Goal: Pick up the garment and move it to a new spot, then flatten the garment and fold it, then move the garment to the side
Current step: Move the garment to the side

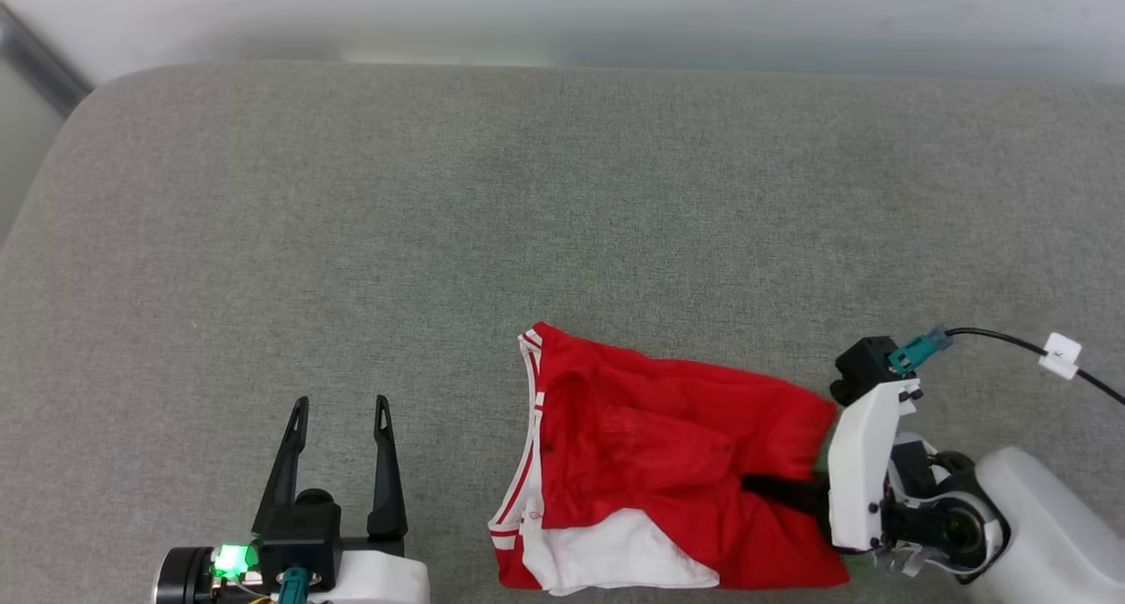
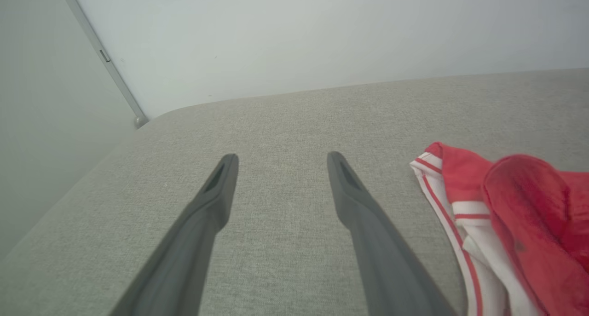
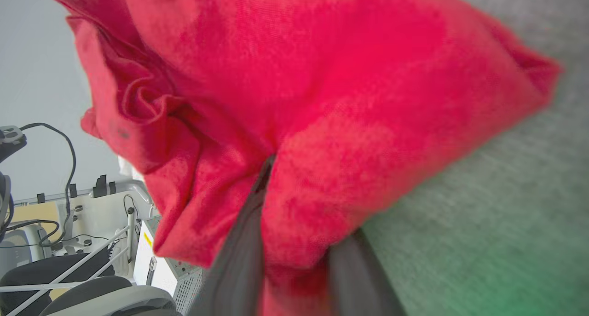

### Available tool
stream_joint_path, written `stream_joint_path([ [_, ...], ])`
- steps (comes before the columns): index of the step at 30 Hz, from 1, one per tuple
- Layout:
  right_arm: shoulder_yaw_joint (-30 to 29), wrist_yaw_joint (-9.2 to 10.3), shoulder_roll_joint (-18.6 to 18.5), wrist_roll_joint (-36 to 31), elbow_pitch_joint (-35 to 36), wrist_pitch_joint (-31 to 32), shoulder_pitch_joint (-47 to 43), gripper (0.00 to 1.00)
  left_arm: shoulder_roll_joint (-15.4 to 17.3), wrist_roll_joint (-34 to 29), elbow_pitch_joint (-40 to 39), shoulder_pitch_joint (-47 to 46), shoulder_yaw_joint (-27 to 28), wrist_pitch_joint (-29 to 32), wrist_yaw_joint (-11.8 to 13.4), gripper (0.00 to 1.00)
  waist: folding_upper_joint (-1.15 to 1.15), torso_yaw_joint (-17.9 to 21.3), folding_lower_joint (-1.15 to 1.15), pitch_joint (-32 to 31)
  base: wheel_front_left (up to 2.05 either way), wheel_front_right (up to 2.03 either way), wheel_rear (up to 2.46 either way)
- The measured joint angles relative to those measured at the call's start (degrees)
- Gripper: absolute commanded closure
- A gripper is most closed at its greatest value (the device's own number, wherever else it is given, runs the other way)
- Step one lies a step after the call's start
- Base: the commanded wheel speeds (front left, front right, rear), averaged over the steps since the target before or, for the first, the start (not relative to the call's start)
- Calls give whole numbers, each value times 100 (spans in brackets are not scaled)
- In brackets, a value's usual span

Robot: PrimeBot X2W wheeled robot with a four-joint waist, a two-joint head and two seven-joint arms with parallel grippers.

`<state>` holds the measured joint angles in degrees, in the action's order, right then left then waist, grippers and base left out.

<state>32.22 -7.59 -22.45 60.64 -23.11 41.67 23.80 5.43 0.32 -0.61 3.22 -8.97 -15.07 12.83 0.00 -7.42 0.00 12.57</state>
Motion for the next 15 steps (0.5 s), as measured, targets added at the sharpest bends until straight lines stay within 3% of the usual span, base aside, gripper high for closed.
stream_joint_path([
  [6, 357, 7, -166, 34, 93, -385, 128, 100, -3, 9, 52, 121, 13, 0, 1, 0, 0, 31, 0, -200, 0, 0, 0],
  [15, 917, 8, -805, -121, 1033, -762, 874, 100, -10, 43, 30, 321, 158, 0, 69, 0, 0, 408, 0, -498, 0, 0, 0],
])
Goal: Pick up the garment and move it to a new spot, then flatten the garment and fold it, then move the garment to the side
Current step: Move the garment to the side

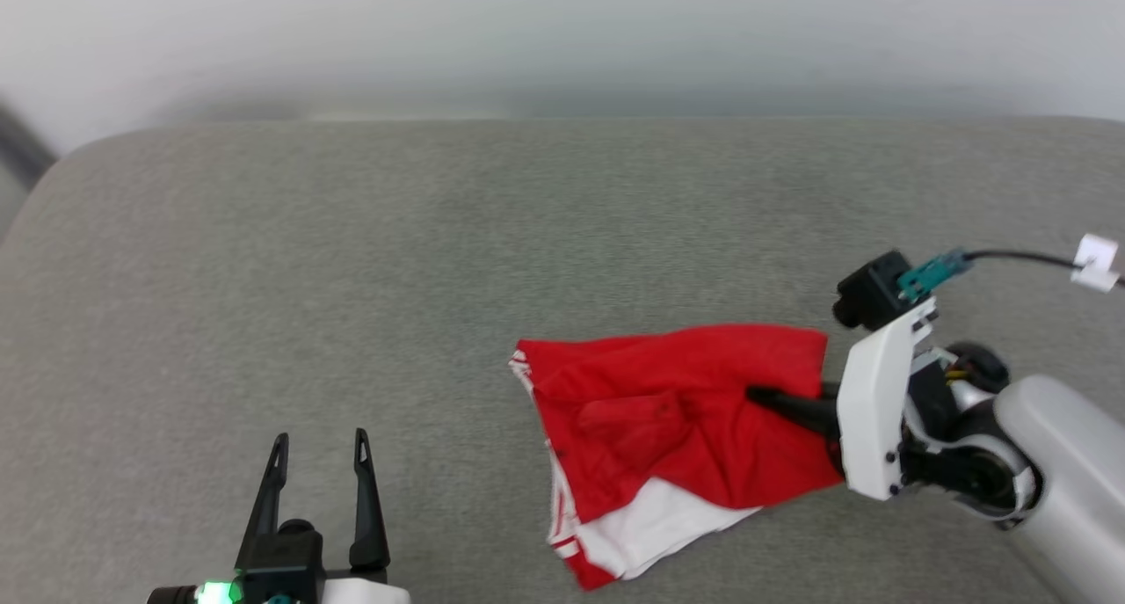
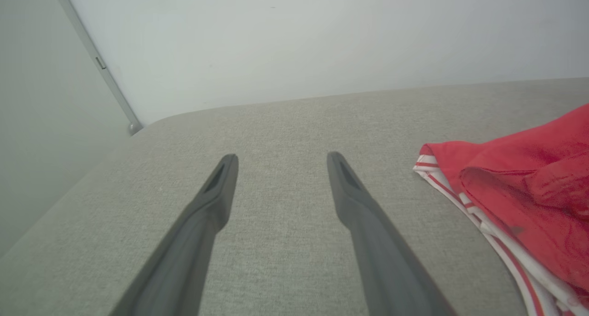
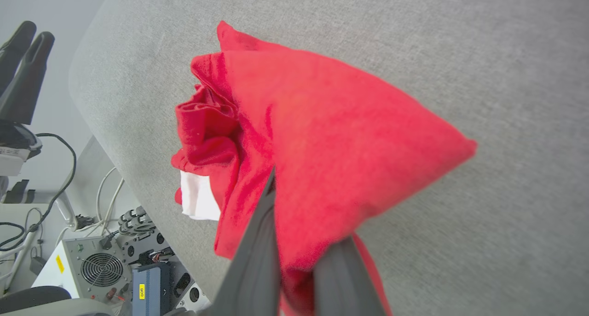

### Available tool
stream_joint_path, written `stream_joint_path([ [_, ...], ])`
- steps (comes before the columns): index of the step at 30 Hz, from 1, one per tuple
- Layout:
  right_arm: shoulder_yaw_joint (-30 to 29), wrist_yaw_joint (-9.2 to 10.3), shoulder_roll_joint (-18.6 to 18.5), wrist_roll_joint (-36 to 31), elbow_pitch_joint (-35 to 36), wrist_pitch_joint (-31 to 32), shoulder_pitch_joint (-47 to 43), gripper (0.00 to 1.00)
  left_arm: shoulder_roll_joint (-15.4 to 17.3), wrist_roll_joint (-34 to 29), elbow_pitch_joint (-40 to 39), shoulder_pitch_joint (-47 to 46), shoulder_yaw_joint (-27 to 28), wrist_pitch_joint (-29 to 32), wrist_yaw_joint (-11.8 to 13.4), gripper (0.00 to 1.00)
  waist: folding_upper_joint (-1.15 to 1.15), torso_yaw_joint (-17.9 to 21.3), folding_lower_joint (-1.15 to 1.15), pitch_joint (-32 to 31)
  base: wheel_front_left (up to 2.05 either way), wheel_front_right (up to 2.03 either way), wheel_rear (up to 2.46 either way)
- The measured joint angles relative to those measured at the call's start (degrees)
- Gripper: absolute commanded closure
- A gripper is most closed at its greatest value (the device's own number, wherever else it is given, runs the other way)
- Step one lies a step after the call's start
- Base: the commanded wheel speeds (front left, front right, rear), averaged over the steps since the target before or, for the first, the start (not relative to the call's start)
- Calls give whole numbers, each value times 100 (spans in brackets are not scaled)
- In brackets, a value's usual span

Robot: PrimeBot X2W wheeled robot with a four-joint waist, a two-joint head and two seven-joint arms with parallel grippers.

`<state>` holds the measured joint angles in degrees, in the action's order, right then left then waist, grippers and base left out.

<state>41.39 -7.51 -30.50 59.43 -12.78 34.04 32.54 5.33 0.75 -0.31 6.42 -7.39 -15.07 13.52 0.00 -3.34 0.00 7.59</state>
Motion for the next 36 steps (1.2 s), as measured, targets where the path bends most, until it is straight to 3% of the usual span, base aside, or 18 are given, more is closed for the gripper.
stream_joint_path([
  [9, 276, 1, -1059, -289, 886, -64, 552, 100, -3, 34, -214, 104, 185, 0, 5, 0, 0, 836, 0, 47, 0, 0, 0],
  [17, 290, 0, -1823, -855, 659, -343, 813, 100, 170, -96, -266, -215, 203, 0, -126, 0, 0, 1513, 0, 531, 0, 0, 0],
  [25, 116, -1, -2441, -1711, -625, -624, 1354, 100, 436, -197, -358, -654, 123, 0, -177, 0, 0, 1762, 0, 1263, 0, 0, 0],
  [31, -193, -2, -2466, -2132, -1701, -978, 1820, 100, 586, -214, -505, -935, 77, 0, -138, 0, 0, 1759, 0, 1779, 0, 0, 0],
  [36, -442, -2, -2262, -2383, -2493, -1355, 2174, 100, 690, -247, -644, -1053, 25, 0, -81, 0, 0, 1691, -1, 2123, 0, 0, 0],
])
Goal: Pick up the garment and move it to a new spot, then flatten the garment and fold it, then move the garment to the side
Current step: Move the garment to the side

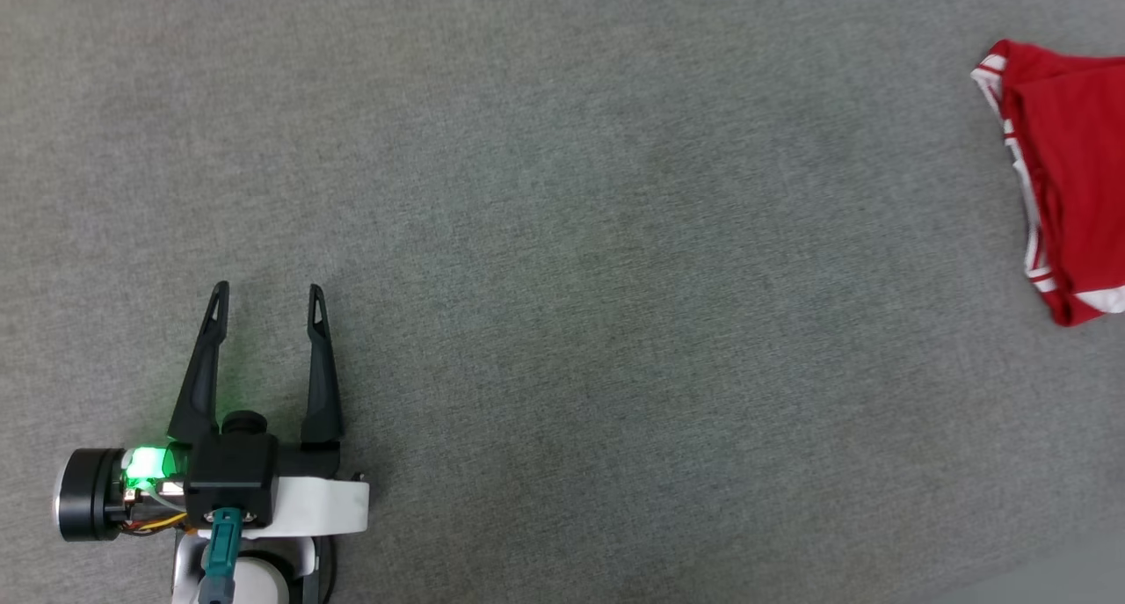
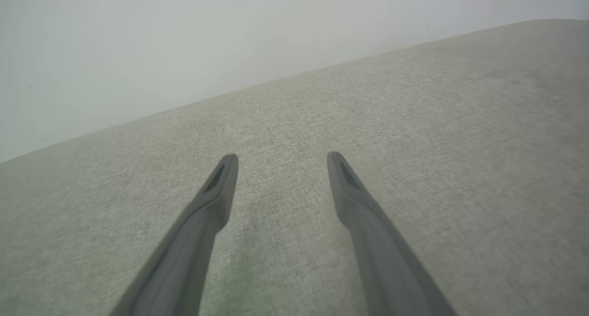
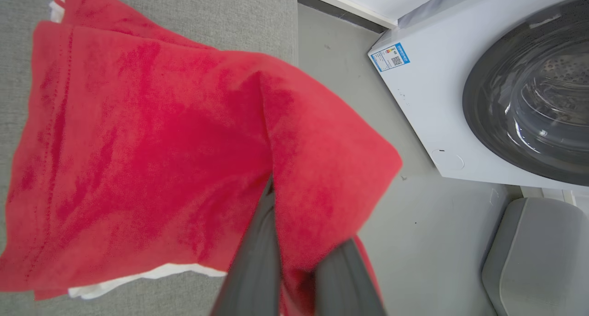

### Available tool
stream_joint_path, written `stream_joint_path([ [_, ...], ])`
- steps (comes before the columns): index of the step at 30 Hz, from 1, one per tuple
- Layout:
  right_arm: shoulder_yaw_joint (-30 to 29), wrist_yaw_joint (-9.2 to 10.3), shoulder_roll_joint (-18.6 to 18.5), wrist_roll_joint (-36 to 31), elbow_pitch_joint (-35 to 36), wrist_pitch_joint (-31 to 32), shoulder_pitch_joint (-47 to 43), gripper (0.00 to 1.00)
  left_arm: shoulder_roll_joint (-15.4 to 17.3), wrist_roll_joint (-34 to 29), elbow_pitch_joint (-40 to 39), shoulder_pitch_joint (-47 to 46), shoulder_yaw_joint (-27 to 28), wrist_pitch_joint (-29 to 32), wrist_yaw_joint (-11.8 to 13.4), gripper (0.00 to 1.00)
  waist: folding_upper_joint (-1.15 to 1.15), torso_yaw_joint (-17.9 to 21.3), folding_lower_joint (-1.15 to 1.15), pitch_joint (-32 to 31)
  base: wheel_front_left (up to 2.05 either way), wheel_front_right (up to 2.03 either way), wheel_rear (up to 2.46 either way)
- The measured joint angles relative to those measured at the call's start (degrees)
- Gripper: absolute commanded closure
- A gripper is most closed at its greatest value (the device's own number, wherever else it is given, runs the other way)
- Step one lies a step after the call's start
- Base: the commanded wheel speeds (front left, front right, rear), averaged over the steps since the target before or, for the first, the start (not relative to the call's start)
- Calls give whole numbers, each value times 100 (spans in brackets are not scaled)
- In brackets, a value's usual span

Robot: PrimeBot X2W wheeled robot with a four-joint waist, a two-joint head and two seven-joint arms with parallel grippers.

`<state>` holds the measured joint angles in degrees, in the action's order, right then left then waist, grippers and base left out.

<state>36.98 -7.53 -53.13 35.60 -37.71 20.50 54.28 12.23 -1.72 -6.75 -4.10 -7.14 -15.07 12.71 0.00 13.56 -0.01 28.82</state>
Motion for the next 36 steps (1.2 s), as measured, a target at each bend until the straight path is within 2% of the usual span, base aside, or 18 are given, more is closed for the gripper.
stream_joint_path([
  [5, -63, 1, 328, -132, -681, -382, 161, 100, 37, -2, -65, -88, -70, 0, 77, 0, 0, -72, 0, 182, 0, 0, 0],
  [6, -68, 0, 426, -163, -801, -422, 173, 70, 37, 2, -67, -88, -89, 0, 99, 0, 0, -77, 0, 178, 0, 0, 0],
  [7, -84, 0, 512, -215, -925, -446, 194, 70, 37, 15, -64, -89, -103, 0, 113, 0, 0, -77, 0, 159, 0, 0, 0],
  [8, -123, 0, 580, -241, -1053, -501, 214, 0, 37, 34, -56, -87, -118, 0, 132, 0, 0, -78, 0, 131, 0, 0, 0],
  [12, -218, 0, 715, -493, -1421, -803, 326, 0, 19, 62, -14, -51, -171, 0, 193, 0, 0, -91, 0, -68, 0, 0, 0],
  [15, -287, 1, 666, -928, -1637, -1202, 480, 0, -24, 103, 16, 57, -205, 0, 249, 0, 0, -113, 0, -294, 0, 0, 0],
  [19, -470, 1, 775, -1391, -1664, -2001, 558, 0, -96, 149, 60, 240, -246, 0, 320, 0, 0, -161, 1, -644, 0, 0, 0],
  [24, -1072, 1, 1048, -1748, -1444, -3301, 544, 0, -194, 201, 66, 492, -279, 0, 400, 0, 0, -267, 1, -1071, 0, 0, 0],
  [27, -1532, 1, 1326, -2025, -1029, -3528, 367, 0, -229, 234, 74, 650, -293, 0, 414, 0, 0, -359, 1, -1299, 0, 0, 0],
  [29, -1961, 1, 1543, -2196, -377, -3545, 89, 0, -250, 247, 78, 735, -300, 0, 420, 0, 0, -435, 1, -1438, 0, 0, 0],
  [30, -1961, 1, 1543, -2196, -377, -3545, 89, 0, -250, 247, 78, 735, -300, 0, 420, 0, 0, -435, 1, -1438, 0, 0, 0],
  [31, -2419, 1, 1804, -2395, 409, -3556, -300, 0, -288, 249, 78, 800, -302, 0, 424, 0, 0, -527, 1, -1556, 0, 0, 0],
  [32, -2624, 1, 1959, -2507, 793, -3557, -563, 0, -296, 253, 82, 837, -301, 0, 424, 0, 0, -578, 1, -1605, 0, 0, 0],
  [36, -3186, 1, 2655, -2813, 1897, -3557, -1655, 0, -345, 290, 109, 923, -315, 0, 397, 0, 0, -793, 1, -1798, 0, 0, 0],
])
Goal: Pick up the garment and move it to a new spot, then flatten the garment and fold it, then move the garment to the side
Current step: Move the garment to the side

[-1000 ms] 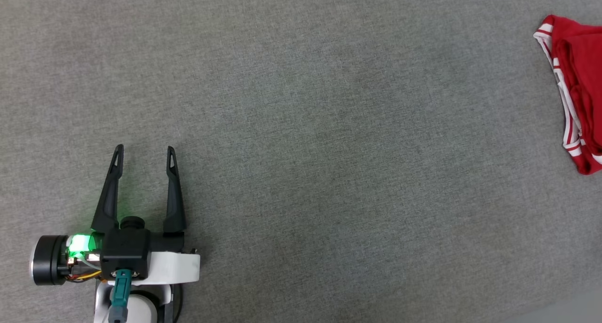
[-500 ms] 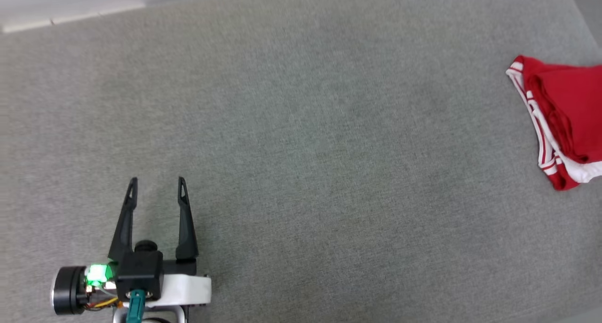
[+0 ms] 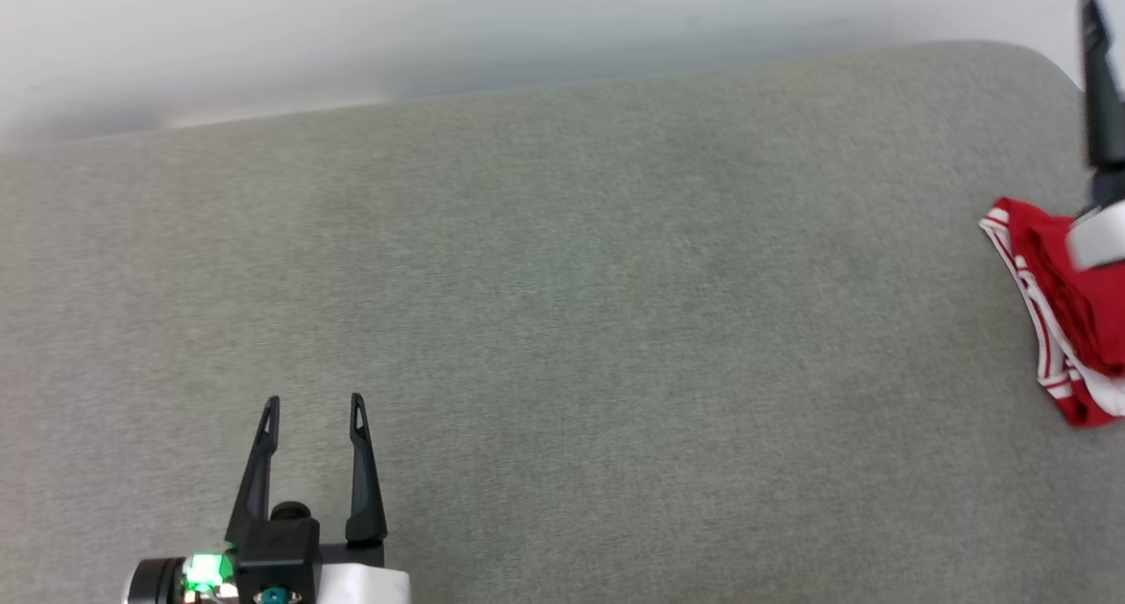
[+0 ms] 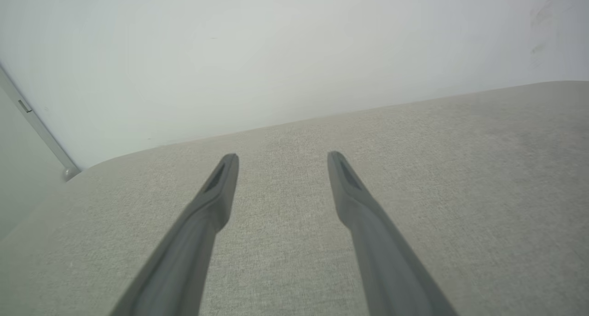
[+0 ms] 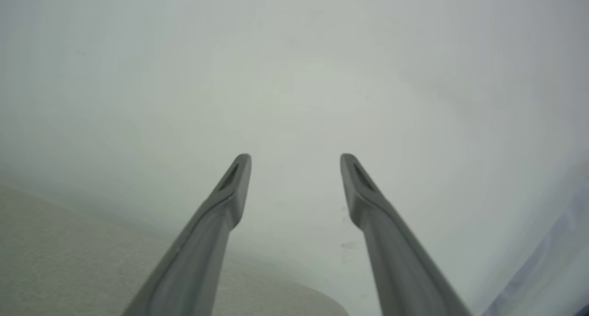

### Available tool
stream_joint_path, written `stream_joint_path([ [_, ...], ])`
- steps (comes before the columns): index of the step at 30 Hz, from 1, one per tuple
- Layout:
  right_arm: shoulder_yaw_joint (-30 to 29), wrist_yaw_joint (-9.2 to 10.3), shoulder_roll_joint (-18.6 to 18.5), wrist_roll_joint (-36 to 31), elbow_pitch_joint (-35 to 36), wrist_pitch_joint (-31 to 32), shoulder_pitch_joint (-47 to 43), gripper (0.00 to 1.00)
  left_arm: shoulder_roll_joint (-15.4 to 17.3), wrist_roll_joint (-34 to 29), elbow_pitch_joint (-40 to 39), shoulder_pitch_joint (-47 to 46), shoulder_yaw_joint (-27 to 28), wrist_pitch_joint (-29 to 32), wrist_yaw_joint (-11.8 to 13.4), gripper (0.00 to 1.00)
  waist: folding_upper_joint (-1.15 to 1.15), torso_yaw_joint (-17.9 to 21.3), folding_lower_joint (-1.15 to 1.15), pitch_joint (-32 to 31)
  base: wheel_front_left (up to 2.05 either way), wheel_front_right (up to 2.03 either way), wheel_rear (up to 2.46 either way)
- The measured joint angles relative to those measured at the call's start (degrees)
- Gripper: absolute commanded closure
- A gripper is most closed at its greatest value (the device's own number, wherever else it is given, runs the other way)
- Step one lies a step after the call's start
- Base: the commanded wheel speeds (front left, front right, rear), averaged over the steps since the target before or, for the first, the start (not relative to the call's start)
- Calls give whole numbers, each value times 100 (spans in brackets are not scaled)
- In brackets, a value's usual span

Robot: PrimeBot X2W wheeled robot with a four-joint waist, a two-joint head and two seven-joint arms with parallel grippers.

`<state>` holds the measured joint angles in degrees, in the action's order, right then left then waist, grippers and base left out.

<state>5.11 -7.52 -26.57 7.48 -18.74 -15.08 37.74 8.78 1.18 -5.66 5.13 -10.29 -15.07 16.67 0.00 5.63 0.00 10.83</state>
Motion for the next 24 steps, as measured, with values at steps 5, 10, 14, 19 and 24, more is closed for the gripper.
stream_joint_path([
  [5, -58, 0, 739, -105, 720, 0, -1021, 0, -47, 2, 125, 66, -30, 0, -53, 0, 0, -242, 0, -228, 0, 0, 0],
  [10, -192, 1, 1268, -70, 940, 0, -1925, 0, -100, 9, 216, 171, -37, 0, -92, 0, 0, -427, 0, -467, 0, 0, 0],
  [14, -487, 1, 1583, -44, 1055, 0, -2570, 0, -113, 10, 267, 275, -30, 0, -116, 0, 0, -547, 0, -644, 0, 0, 0],
  [19, -670, 1, 1883, -42, 1205, 0, -3290, 0, -131, 20, 291, 377, -3, 0, -182, 0, 0, -645, 0, -808, 0, 0, 0],
  [24, -798, 1, 2134, -7, 1422, 0, -3824, 0, -149, 81, 312, 499, 25, 0, -305, 0, 0, -679, 1, -933, 0, 0, 0],
])
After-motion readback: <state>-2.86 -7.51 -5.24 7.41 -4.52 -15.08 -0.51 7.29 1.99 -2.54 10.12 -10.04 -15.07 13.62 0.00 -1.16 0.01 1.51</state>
